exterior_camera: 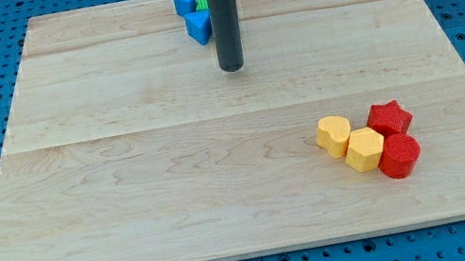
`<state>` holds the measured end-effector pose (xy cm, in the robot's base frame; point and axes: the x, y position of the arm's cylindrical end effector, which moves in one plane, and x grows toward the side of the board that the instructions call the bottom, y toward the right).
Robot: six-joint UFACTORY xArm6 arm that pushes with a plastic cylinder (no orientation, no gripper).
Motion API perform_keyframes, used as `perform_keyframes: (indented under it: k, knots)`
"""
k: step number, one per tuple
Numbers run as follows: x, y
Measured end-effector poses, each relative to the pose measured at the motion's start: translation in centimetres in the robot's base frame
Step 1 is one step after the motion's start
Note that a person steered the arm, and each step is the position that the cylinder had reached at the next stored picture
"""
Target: Move the arm towards the centre of the board
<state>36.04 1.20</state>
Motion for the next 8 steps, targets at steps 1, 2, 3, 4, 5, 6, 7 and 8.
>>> perform_keyframes:
  k: [1, 2, 3, 4, 5, 6, 7, 8]
  knots:
    - [0.0, 1.6]
    - [-0.1, 5.8]
    - [0.0, 8.5]
    - [-0.1, 9.5]
    - [-0.2, 11.4]
    - [1.1, 13.2]
    - [2.2, 13.7]
    - [2.3, 12.9]
